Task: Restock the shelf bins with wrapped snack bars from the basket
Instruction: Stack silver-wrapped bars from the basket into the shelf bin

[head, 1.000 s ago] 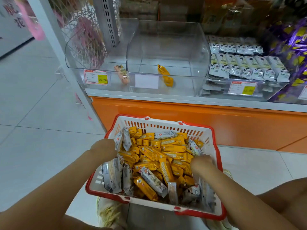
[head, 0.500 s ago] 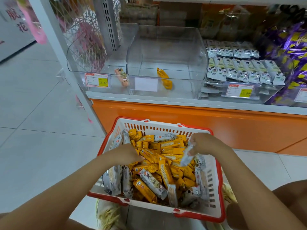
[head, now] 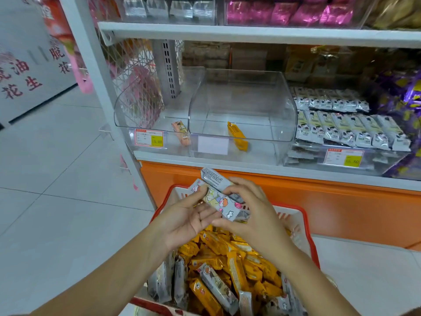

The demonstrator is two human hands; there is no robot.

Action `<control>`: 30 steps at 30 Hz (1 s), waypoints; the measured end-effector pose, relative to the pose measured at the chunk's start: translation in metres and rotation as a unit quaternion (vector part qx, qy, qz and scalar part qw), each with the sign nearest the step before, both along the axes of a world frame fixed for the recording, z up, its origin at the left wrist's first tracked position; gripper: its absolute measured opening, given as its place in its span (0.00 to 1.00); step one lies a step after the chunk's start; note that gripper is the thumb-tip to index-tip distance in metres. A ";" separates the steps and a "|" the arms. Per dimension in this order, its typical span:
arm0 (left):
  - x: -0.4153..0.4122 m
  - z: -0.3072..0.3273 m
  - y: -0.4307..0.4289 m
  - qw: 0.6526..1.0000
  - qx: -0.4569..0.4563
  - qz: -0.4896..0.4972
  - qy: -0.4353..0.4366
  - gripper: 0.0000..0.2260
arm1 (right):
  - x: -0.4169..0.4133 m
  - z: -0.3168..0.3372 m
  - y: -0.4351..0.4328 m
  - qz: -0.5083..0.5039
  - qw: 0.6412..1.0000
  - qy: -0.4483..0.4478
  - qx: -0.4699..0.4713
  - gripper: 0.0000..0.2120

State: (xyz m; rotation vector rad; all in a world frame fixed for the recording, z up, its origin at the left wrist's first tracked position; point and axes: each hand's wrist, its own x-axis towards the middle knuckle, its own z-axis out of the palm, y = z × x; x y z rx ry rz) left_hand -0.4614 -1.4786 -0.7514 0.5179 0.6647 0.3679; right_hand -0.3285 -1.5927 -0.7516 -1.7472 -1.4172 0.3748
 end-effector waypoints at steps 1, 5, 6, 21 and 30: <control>-0.001 0.003 0.001 1.000 0.004 0.005 -0.010 0.21 | 0.001 0.004 0.000 0.019 0.999 0.043 -0.002 0.21; 0.000 0.013 0.002 0.999 0.029 -0.018 -0.035 0.14 | 0.007 0.017 0.001 -0.013 0.969 0.235 0.075 0.09; 0.001 0.015 0.002 0.998 0.037 -0.032 -0.040 0.14 | 0.008 0.018 0.001 -0.040 0.959 0.270 0.081 0.12; 0.033 0.038 0.011 0.989 0.121 -0.083 0.017 0.24 | 0.036 0.034 -0.007 -0.033 0.900 0.433 -0.036 0.19; 0.044 0.043 0.010 0.994 0.063 -0.077 -0.035 0.16 | 0.047 0.040 -0.012 -0.055 0.920 0.387 0.007 0.14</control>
